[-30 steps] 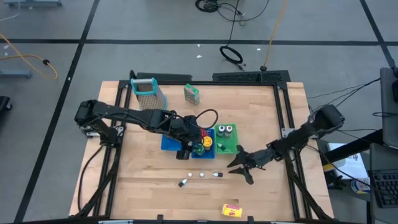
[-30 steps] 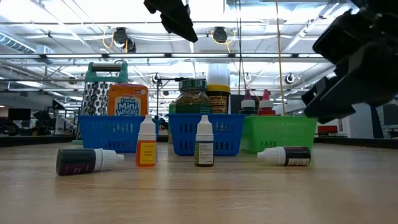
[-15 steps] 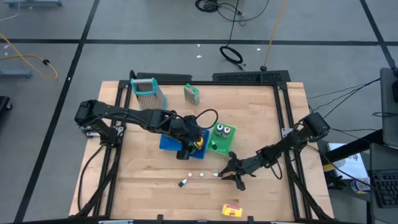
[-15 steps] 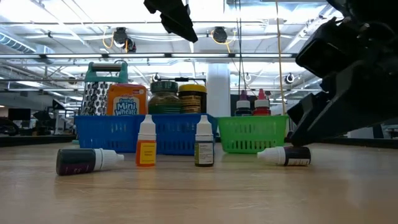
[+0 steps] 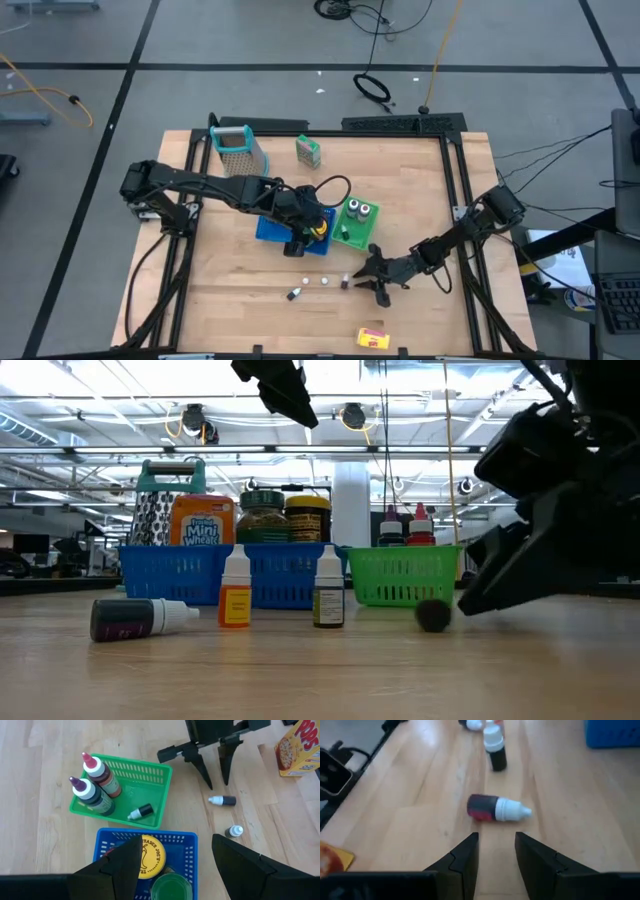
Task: Pick & Place Kitchen Items
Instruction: Put the red food color into the green bin
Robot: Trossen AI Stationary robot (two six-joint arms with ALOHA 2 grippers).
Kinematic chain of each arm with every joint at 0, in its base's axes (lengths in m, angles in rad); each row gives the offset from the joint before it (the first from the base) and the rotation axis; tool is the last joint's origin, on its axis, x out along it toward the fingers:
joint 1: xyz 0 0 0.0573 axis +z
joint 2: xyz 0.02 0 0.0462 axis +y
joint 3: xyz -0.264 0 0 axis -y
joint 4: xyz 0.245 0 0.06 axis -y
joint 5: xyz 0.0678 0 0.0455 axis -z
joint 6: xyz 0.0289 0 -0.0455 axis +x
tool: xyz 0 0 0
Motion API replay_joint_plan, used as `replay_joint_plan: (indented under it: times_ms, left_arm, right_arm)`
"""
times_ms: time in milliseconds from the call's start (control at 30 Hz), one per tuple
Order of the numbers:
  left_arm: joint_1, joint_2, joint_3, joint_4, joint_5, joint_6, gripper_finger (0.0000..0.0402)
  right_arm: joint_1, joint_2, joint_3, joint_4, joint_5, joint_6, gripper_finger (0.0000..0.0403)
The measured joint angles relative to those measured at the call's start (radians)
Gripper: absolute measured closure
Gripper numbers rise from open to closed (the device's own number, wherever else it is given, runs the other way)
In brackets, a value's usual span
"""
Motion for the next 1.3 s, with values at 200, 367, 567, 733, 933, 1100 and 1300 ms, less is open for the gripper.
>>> replay_joint_plan:
  times_ms: [200,367,567,733,933,1100,1300]
  left_arm:
    - [0.000,0.000,0.000,0.000,0.000,0.000,0.0160]
    - [0.000,0.000,0.000,0.000,0.000,0.000,0.0160]
    - [0.000,0.000,0.000,0.000,0.000,-0.001,0.0160]
    - [0.000,0.000,0.000,0.000,0.000,-0.002,0.0160]
    - [-0.003,0.000,0.000,0.003,0.017,-0.062,0.0160]
    - [-0.033,0.000,0.000,0.035,0.018,-0.358,0.0160]
    - [-0.110,0.017,0.001,0.079,-0.001,-0.608,0.0160]
  right_arm:
    - [0.000,-0.001,0.000,0.030,0.009,-0.017,0.0282]
    - [0.000,-0.001,0.002,0.036,0.009,-0.011,0.0282]
    - [0.000,-0.001,0.002,0.036,0.009,-0.008,0.0282]
    - [0.000,-0.001,0.002,0.027,0.009,-0.010,0.0282]
    - [0.000,-0.001,0.002,-0.009,0.009,0.005,0.0282]
    - [0.003,-0.001,0.002,-0.022,0.009,0.011,0.0282]
    - [0.014,-0.004,0.003,-0.053,0.008,0.050,0.0282]
